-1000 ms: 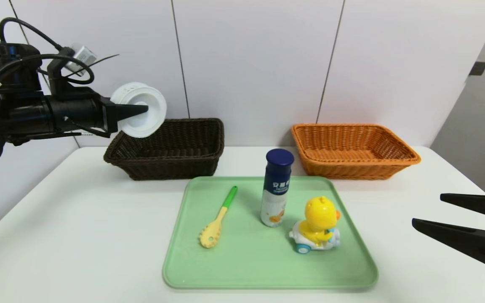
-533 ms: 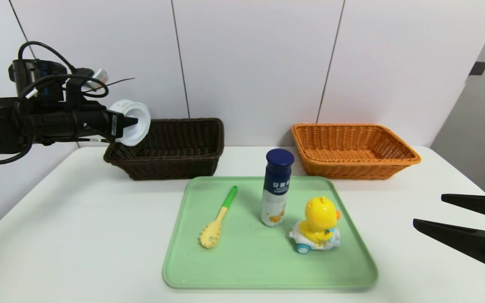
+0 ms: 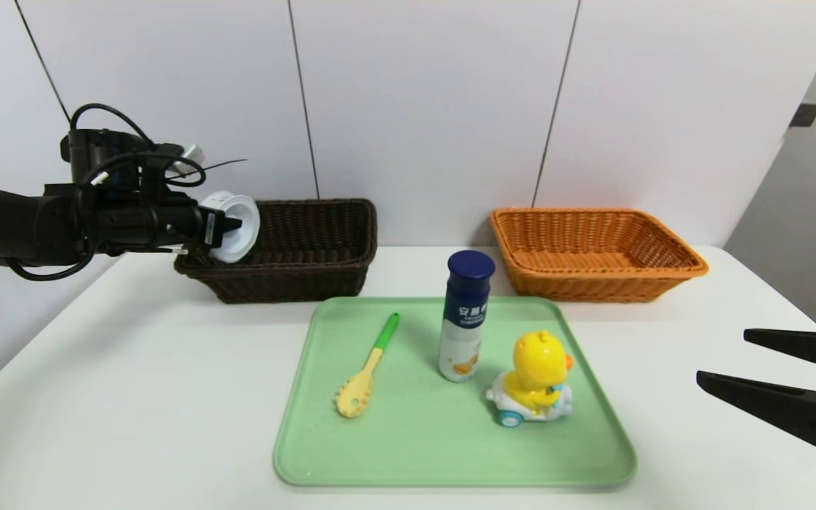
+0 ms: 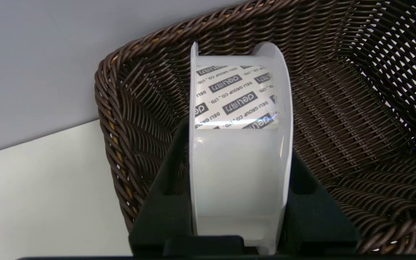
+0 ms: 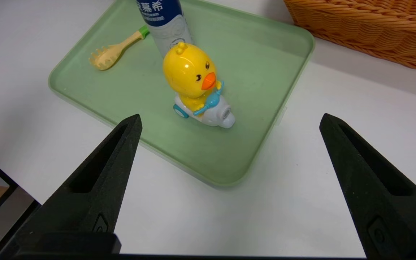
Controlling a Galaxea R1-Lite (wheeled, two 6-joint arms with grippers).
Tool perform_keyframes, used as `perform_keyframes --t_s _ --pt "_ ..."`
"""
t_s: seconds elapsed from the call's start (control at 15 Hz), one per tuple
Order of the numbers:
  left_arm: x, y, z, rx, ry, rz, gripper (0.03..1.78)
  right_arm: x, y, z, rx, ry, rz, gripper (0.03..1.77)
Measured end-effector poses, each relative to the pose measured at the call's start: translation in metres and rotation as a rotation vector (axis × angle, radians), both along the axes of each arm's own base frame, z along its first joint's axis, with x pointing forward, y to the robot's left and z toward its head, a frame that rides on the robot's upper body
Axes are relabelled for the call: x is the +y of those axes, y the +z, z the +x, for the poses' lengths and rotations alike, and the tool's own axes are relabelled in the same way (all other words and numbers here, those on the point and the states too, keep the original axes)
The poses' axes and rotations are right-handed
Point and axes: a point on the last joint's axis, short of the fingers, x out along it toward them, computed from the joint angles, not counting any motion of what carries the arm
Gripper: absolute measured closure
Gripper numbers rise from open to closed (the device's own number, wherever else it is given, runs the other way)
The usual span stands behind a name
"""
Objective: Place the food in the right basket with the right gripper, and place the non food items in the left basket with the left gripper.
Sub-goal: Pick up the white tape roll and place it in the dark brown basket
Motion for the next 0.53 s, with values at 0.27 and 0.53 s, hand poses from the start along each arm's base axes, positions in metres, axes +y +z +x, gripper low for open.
perform_keyframes --t_s 0.27,0.53 --pt "0.0001 -0.0093 0.0048 0.023 -0.001 -0.002 1.23 0.0000 0.0001 0.0001 -0.001 0.000 0.000 0.10" --pt "0.0000 -0.0091 0.0064 0.019 -0.002 -0.001 0.78 -0.0001 0.0002 0.0000 -0.002 0.000 0.001 0.10"
